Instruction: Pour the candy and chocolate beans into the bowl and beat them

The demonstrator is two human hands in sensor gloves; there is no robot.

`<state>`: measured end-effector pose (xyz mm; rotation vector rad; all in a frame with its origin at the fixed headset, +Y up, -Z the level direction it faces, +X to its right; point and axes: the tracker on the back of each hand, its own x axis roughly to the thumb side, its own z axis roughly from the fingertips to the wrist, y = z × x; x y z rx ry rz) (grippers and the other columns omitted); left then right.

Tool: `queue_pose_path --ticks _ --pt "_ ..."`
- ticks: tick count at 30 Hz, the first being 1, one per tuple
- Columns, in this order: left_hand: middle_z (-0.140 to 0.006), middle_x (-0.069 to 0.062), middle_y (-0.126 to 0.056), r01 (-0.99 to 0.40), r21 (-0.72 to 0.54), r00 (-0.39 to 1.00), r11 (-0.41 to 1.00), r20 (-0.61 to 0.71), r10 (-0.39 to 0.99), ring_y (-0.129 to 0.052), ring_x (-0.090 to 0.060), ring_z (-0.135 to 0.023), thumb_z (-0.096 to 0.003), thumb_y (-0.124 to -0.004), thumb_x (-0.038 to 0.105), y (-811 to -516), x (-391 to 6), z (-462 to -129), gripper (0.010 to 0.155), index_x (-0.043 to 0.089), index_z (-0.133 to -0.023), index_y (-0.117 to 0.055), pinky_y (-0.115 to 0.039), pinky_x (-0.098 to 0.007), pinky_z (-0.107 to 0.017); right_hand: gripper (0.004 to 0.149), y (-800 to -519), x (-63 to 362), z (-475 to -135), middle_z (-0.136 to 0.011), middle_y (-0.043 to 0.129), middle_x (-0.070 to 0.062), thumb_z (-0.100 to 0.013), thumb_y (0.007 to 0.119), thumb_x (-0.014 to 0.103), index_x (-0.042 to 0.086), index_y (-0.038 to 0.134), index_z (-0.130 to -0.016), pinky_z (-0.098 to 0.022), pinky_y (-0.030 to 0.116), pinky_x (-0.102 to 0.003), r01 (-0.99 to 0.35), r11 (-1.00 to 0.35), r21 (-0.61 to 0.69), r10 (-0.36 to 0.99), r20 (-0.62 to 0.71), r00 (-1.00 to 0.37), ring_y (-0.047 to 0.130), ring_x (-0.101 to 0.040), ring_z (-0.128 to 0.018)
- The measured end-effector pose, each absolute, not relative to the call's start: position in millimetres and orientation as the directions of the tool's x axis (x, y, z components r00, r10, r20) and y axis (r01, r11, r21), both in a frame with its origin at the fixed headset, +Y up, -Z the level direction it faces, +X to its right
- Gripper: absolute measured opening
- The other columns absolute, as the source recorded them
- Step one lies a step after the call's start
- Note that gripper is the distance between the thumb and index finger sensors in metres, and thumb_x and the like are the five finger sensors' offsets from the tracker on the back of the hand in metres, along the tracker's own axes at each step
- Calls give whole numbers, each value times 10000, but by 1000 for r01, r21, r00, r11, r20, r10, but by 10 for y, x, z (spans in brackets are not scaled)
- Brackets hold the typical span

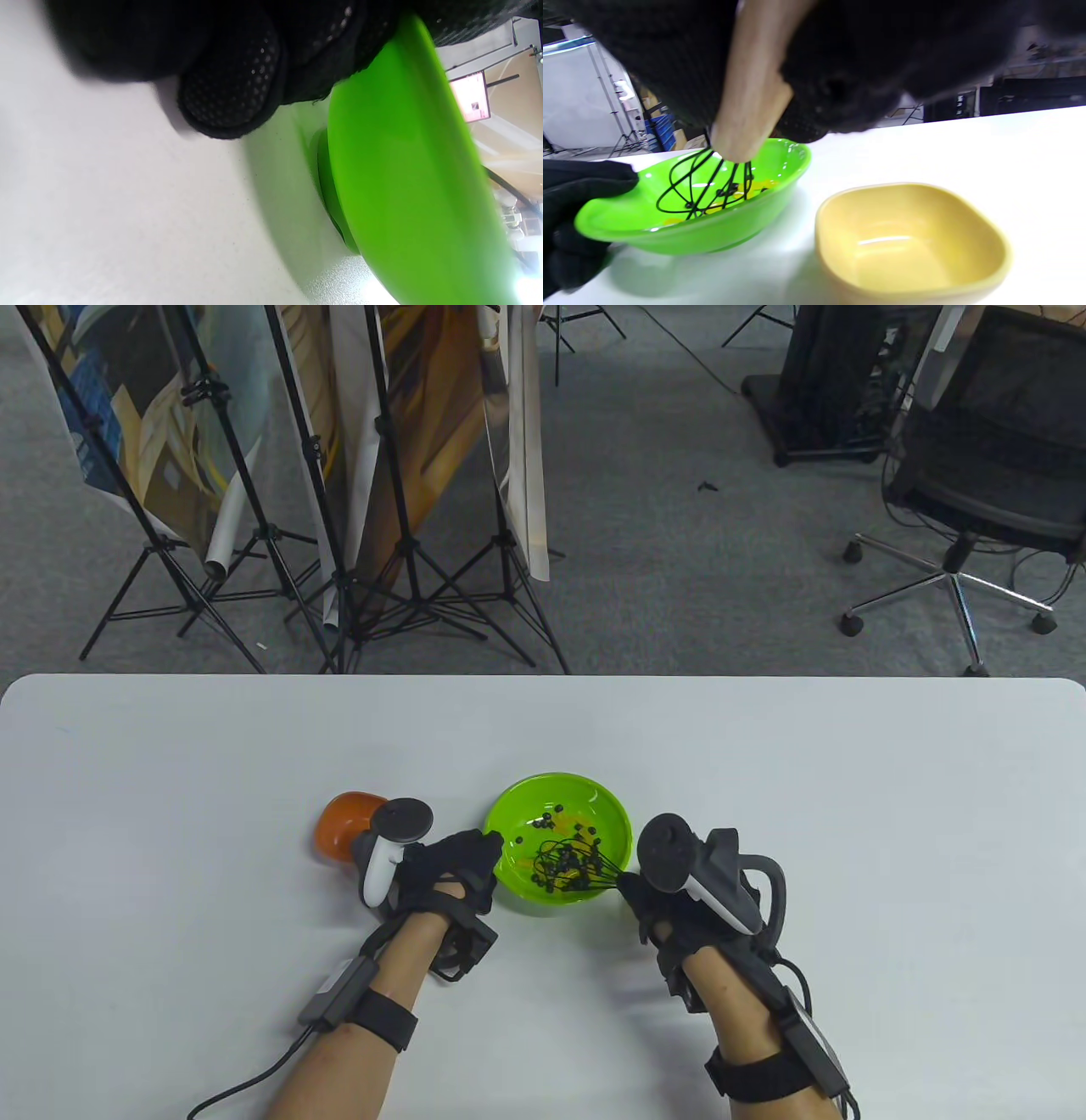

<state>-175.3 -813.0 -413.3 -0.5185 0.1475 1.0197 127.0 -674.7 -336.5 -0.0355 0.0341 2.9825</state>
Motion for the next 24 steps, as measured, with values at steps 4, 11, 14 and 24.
queue_pose_path --ticks 4,11,14,24 --pt "-441 113 -973 -841 -342 529 420 -353 772 -1050 -131 -366 -455 -713 609 -8132 -1752 -4135 438 239 -658 -829 -919 -274 -255 532 -6812 1300 -3400 -388 1010 -132 -473 853 502 65 955 -760 -34 870 -443 -163 -987 -7 163 -70 -984 937 -231 -58" --pt "-439 113 -972 -843 -343 525 415 -354 774 -1050 -131 -365 -454 -712 609 -8139 -1754 -4139 438 238 -657 -827 -919 -275 -254 551 -6927 1369 -3481 -382 1001 -114 -500 777 501 40 925 -761 -18 873 -419 -231 -973 14 228 -115 -967 932 -202 -48" --pt "-437 112 -973 -843 -344 524 413 -355 774 -1051 -133 -363 -454 -711 609 -8141 -1752 -4138 439 236 -656 -828 -919 -276 -254 554 -6965 1398 -3506 -382 1000 -109 -500 767 505 41 920 -762 -14 875 -412 -246 -969 4 244 -134 -961 932 -195 -46" --pt "-426 115 -975 -858 -339 499 386 -374 781 -1053 -130 -355 -453 -701 615 -8163 -1769 -4147 448 233 -649 -830 -920 -276 -249 555 -7177 1065 -3471 -423 995 -114 -494 756 501 67 891 -814 -30 875 -416 -251 -967 -46 251 -7 -968 943 -204 -77"
